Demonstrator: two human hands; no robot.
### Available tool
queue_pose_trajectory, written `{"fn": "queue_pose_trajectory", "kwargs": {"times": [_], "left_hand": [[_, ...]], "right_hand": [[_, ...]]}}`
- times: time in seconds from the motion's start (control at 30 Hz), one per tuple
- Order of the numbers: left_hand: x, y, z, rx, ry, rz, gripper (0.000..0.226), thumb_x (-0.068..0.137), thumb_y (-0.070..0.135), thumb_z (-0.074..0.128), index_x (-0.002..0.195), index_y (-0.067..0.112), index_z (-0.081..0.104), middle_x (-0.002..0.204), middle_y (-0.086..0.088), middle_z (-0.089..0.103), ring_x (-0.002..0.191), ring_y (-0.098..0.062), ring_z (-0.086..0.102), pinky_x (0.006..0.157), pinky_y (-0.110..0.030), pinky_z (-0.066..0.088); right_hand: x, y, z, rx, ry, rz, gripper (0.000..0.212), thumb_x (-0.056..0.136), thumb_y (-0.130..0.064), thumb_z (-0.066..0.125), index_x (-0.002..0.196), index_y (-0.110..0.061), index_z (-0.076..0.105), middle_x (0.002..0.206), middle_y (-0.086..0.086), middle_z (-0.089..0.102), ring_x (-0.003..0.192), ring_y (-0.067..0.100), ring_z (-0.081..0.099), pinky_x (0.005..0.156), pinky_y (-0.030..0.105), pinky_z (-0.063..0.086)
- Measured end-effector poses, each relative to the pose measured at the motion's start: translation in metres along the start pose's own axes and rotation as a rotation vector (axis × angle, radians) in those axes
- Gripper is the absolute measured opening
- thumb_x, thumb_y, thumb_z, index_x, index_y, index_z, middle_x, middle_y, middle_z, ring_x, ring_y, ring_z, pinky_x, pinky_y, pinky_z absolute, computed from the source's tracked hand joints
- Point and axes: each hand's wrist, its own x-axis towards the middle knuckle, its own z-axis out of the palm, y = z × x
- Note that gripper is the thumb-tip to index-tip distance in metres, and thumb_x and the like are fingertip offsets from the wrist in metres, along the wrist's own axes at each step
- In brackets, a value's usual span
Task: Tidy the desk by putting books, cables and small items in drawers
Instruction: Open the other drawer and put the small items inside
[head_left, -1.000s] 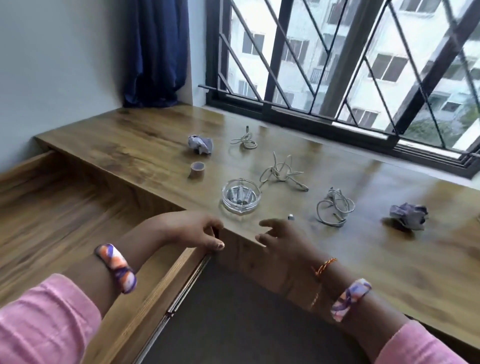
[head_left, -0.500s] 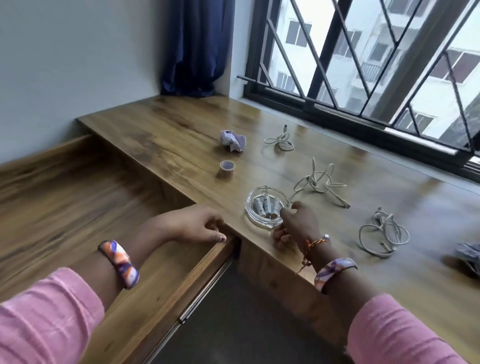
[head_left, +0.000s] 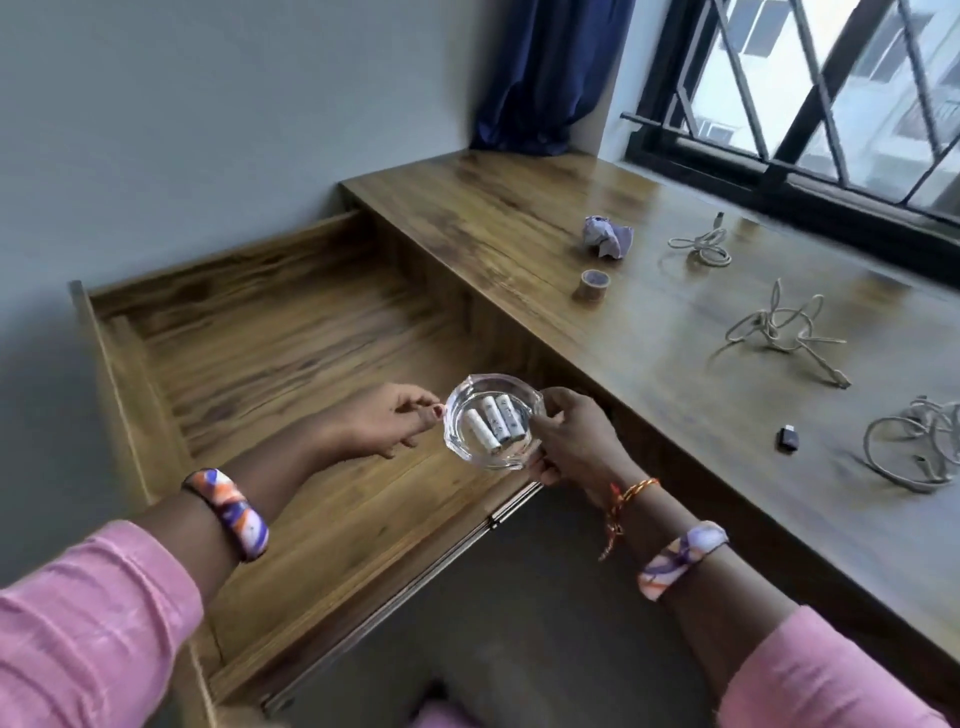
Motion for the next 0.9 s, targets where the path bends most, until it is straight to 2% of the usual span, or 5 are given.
{"fn": "queue_pose_trajectory", "kwargs": {"times": [0.23,0.37,0.63,0.73,0.9], "left_hand": [[-0.023,-0.053,-0.043,0.131,0.233,-0.133,0.010,0.080,0.001,0.061,0.083,-0.003,0.069,0.083,-0.022,0.071,0.068,-0.028,0.069,0.069,-0.039,0.057],[-0.032,-0.091,-0.056,0.269,0.211,-0.251,0.012,0.072,-0.001,0.060,0.061,0.002,0.065,0.068,-0.017,0.071,0.064,-0.025,0.070,0.054,-0.021,0.051],[-0.030,-0.154,-0.045,0.290,0.093,-0.351,0.016,0.075,0.003,0.059,0.059,0.003,0.062,0.064,-0.016,0.062,0.066,-0.024,0.063,0.053,-0.024,0.040],[-0.029,-0.156,-0.038,0.377,0.032,-0.322,0.007,0.076,0.004,0.059,0.074,0.006,0.065,0.091,-0.014,0.067,0.086,-0.026,0.065,0.062,-0.027,0.044],[-0.030,-0.158,-0.020,0.485,-0.114,-0.320,0.008,0.081,0.005,0.059,0.086,0.003,0.065,0.098,-0.015,0.067,0.091,-0.025,0.065,0.061,-0.029,0.045]], "right_hand": [[-0.003,-0.032,0.090,-0.131,-0.230,-0.062,0.032,0.086,-0.005,0.044,0.116,-0.014,0.051,0.059,0.010,0.059,0.034,0.014,0.055,0.039,0.024,0.049],[0.000,-0.032,0.135,-0.264,-0.355,-0.055,0.040,0.088,-0.004,0.042,0.127,-0.013,0.045,0.058,0.009,0.062,0.044,0.018,0.060,0.047,0.027,0.054],[0.000,-0.021,0.193,-0.697,-0.410,0.001,0.035,0.082,-0.007,0.051,0.116,-0.003,0.053,0.083,0.016,0.073,0.066,0.025,0.064,0.072,0.038,0.057],[-0.001,-0.017,0.198,-0.793,-0.501,0.075,0.023,0.081,-0.005,0.056,0.102,0.003,0.062,0.088,0.018,0.073,0.068,0.022,0.064,0.074,0.036,0.056],[-0.007,-0.009,0.203,-0.982,-0.582,0.071,0.012,0.075,-0.003,0.062,0.087,-0.002,0.065,0.091,0.016,0.070,0.074,0.025,0.063,0.055,0.027,0.050]]}}
